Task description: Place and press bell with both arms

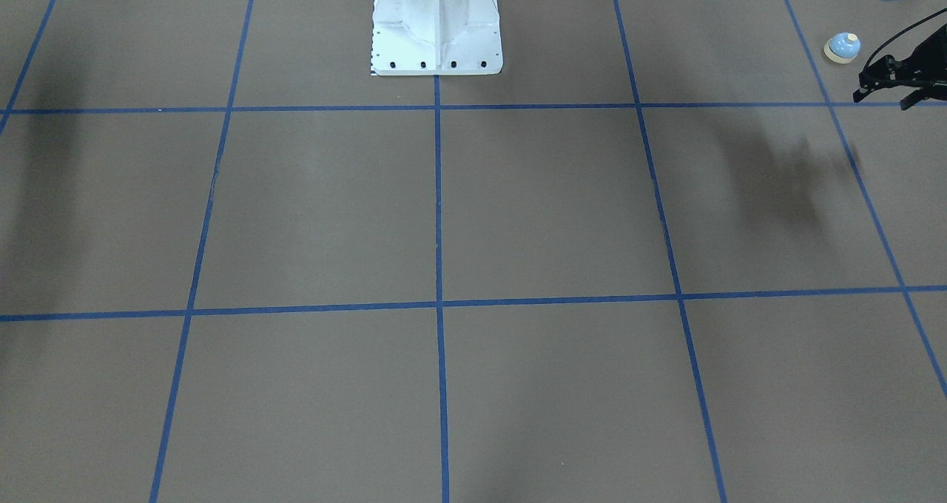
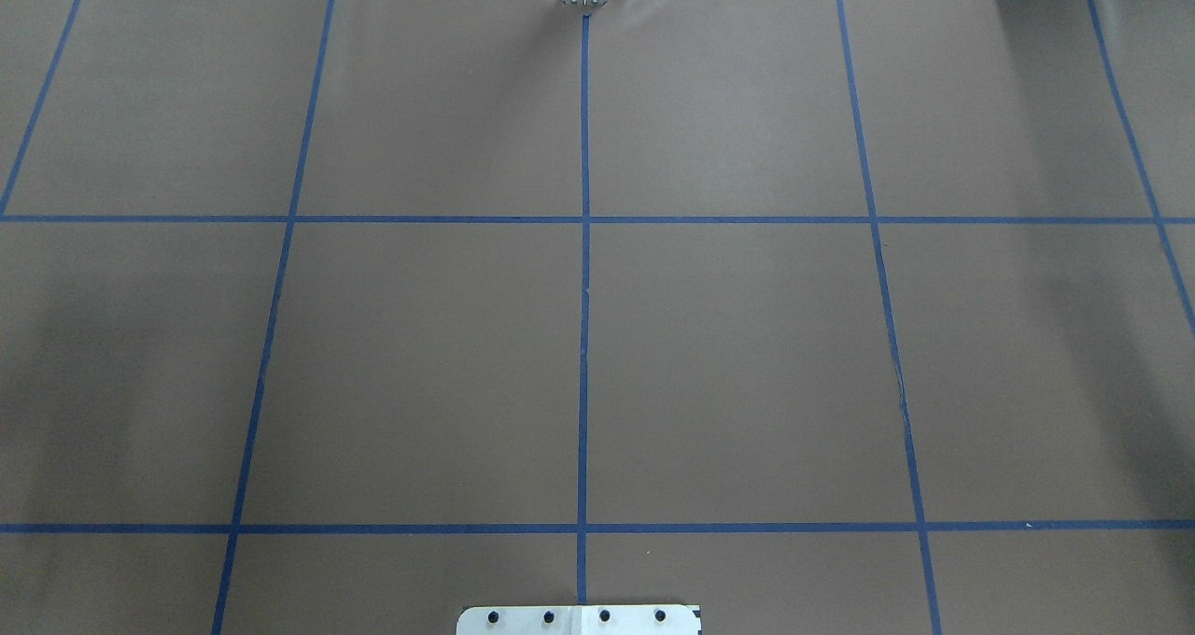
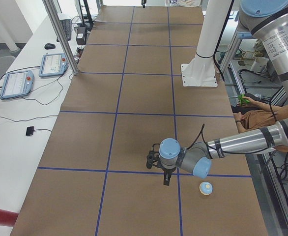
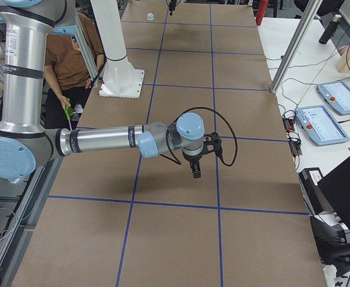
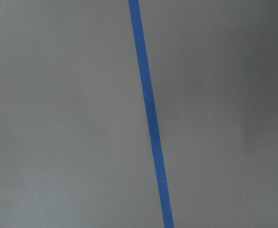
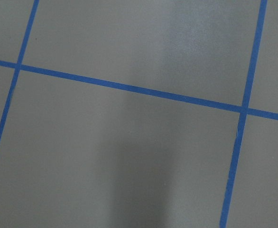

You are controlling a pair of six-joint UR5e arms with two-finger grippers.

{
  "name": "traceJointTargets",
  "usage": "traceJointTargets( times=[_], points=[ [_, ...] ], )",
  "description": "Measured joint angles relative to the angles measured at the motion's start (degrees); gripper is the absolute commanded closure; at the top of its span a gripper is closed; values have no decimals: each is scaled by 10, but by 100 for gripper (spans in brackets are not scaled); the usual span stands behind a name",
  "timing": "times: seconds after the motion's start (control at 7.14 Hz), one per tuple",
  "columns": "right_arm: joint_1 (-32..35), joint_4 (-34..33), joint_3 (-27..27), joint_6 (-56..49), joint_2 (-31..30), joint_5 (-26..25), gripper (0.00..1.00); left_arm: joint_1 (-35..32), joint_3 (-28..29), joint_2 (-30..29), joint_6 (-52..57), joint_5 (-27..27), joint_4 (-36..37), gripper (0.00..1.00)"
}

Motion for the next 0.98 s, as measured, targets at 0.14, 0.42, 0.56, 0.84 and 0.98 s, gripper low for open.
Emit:
traceJointTargets(
  times=[0.14, 0.42, 0.56, 0.84, 0.98],
  points=[
    [-1, 1, 0, 0, 0, 0, 0, 15, 1, 33, -5, -3, -30, 1],
    [-3, 2, 0, 1, 0, 1, 0, 51, 3, 71, -34, -2, -56, 0],
    [-3, 2, 0, 1, 0, 1, 0, 87, 4, 76, -66, 3, -59, 0],
    [-5, 2, 0, 0, 0, 1, 0, 150, 9, 77, -121, 29, -62, 0],
    [-5, 2, 0, 0, 0, 1, 0, 168, 13, 77, -132, 36, -62, 0]
  ],
)
